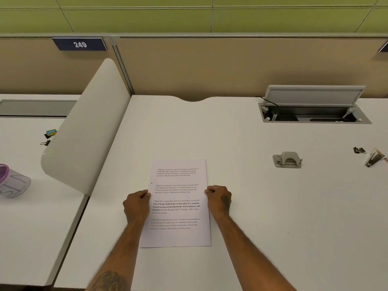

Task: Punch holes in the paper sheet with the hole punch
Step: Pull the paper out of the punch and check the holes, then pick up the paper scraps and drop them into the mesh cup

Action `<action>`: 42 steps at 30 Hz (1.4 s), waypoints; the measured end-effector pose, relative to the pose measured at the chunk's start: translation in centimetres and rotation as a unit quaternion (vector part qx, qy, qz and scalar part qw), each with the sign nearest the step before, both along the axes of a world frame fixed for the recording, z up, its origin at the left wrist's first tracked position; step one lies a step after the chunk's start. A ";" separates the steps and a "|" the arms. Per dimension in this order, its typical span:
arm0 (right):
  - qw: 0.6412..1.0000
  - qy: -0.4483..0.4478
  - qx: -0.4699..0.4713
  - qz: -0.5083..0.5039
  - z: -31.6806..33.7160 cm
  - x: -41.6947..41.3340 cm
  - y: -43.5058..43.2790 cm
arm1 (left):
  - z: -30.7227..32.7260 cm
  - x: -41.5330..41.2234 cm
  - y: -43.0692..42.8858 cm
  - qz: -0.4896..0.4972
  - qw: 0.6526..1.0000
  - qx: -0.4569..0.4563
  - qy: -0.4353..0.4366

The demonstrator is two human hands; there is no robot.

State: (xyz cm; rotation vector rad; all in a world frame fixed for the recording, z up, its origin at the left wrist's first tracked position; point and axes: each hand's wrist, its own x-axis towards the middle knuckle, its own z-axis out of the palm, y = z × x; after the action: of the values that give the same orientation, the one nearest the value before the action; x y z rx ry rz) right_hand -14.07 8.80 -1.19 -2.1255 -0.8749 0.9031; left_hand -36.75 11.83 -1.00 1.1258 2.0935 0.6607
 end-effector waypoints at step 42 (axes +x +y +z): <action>0.816 -0.328 -0.005 0.475 -2.3 14.5 -24.9 | -4.5 24.6 -15.3 -0.431 0.860 0.078 0.259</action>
State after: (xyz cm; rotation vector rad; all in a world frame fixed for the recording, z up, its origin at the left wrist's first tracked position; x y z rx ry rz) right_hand 0.41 -16.08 -3.51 -1.9567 -2.4189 0.5471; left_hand -12.20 -3.43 -5.50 2.3164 1.6337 0.0725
